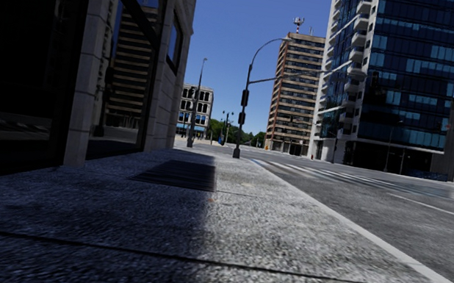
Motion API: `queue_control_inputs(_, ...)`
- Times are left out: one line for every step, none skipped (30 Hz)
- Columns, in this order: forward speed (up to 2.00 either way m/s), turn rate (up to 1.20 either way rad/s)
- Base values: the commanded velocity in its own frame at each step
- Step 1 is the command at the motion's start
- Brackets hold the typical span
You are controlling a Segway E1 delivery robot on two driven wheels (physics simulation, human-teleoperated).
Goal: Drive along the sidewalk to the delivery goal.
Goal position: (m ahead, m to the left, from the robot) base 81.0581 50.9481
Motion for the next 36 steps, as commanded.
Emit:
queue_control_inputs(2.00,0.00)
queue_control_inputs(2.00,0.00)
queue_control_inputs(2.00,0.00)
queue_control_inputs(2.00,0.00)
queue_control_inputs(2.00,0.00)
queue_control_inputs(2.00,0.00)
queue_control_inputs(2.00,0.00)
queue_control_inputs(2.00,0.00)
queue_control_inputs(2.00,0.00)
queue_control_inputs(2.00,0.00)
queue_control_inputs(2.00,0.00)
queue_control_inputs(2.00,0.00)
queue_control_inputs(2.00,0.00)
queue_control_inputs(2.00,0.00)
queue_control_inputs(2.00,0.00)
queue_control_inputs(2.00,0.00)
queue_control_inputs(2.00,0.00)
queue_control_inputs(2.00,0.00)
queue_control_inputs(2.00,0.00)
queue_control_inputs(2.00,0.00)
queue_control_inputs(2.00,0.00)
queue_control_inputs(2.00,0.00)
queue_control_inputs(2.00,0.00)
queue_control_inputs(2.00,0.00)
queue_control_inputs(2.00,0.00)
queue_control_inputs(2.00,0.00)
queue_control_inputs(2.00,0.00)
queue_control_inputs(2.00,0.00)
queue_control_inputs(2.00,0.00)
queue_control_inputs(2.00,0.00)
queue_control_inputs(2.00,0.00)
queue_control_inputs(2.00,0.00)
queue_control_inputs(2.00,0.00)
queue_control_inputs(2.00,0.00)
queue_control_inputs(2.00,0.00)
queue_control_inputs(2.00,0.00)
